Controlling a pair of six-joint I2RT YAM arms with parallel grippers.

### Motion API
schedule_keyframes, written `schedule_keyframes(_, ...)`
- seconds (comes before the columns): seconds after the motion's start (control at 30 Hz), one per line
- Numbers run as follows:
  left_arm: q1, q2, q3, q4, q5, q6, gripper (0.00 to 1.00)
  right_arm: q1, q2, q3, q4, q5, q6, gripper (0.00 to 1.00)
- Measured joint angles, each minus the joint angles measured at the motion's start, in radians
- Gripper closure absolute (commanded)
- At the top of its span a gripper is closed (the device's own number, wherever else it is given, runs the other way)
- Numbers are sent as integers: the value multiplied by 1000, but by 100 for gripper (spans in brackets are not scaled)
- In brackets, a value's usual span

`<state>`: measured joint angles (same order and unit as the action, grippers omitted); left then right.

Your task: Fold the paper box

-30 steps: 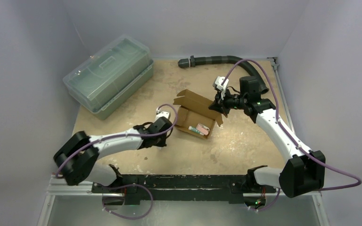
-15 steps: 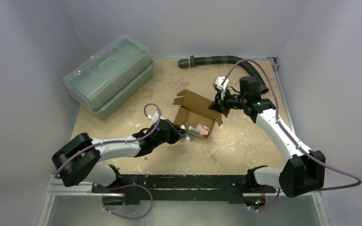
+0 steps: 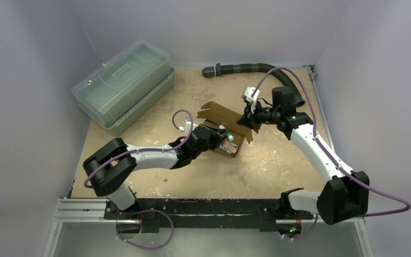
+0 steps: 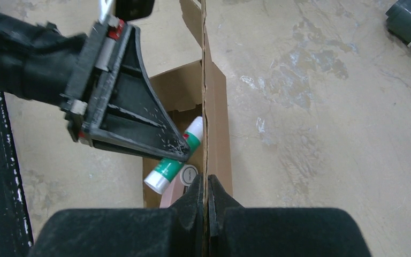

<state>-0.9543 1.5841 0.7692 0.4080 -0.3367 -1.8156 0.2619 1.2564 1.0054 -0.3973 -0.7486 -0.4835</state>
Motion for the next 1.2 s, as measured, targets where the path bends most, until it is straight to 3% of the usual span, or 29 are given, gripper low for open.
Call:
schedule_keyframes(0.13,-2,76,2,13,-5,-53,69,0,0,0,0,-1,0,100)
schedule_keyframes(0.33,-2,106,14,23,-8,-85,53,0,0,0,0,-1,0,100)
schedule_keyframes(0.67,-2,69,22,35,17,-36,56,0,0,0,-2,-2,0,100)
schedule_keyframes(0.77,-2,-17,9,1,57,68,55,0,0,0,-3,-2,0,100)
schedule_keyframes(0.93,-2,-260,-95,-21,172,437,51,0,0,0,-3,-2,0,100)
schedule_keyframes(1.1,-4,-537,-232,-151,149,833,2,0,0,0,-4,-2,0,100)
schedule_keyframes(1.2,6,-727,-362,-157,63,1003,1,0,0,0,-6,-3,-1,100)
